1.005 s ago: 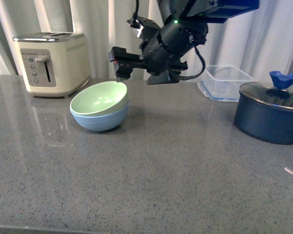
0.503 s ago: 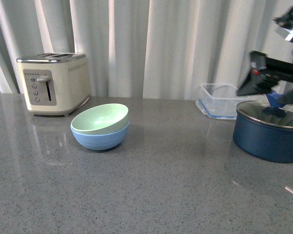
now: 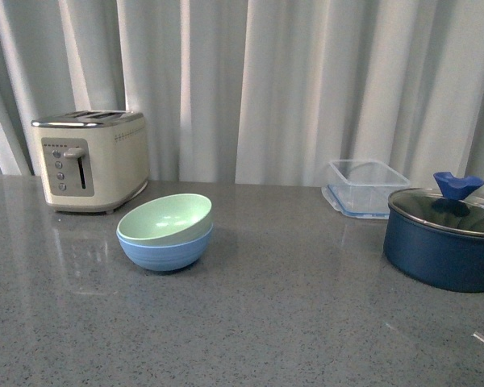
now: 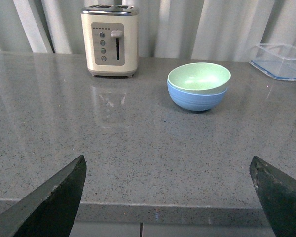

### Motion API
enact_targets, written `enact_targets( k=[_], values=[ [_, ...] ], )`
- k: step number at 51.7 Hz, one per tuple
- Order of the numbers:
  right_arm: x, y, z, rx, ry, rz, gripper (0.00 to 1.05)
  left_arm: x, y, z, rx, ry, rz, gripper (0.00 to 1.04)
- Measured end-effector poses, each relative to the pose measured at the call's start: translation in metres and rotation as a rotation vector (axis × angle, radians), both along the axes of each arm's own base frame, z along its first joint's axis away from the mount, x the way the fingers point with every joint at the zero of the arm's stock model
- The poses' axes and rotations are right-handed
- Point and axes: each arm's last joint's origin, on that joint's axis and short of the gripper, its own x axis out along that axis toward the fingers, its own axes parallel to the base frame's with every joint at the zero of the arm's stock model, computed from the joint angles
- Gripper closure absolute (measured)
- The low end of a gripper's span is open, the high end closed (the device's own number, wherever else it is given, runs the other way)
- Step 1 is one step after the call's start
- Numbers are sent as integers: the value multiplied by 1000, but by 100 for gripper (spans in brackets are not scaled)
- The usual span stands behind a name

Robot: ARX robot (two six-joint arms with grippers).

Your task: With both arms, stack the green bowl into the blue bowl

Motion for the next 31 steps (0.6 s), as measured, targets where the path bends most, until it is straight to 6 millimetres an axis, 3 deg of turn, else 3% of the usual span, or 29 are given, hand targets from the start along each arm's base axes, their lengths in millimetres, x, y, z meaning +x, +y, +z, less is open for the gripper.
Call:
enact_targets(
  k=[7,15,19,31],
  values=[
    [-1,0,0,-13,-20,-7,11,0,0,0,0,0,0,7],
    [-12,8,-23,-165,-446,-27,34,0,0,0,0,0,0,7],
    [-20,13,-23,-200,-582,-24,47,0,0,0,0,0,0,7],
    [-39,26,-37,-213,-624,-17,86,0,0,0,0,0,0,7]
  ],
)
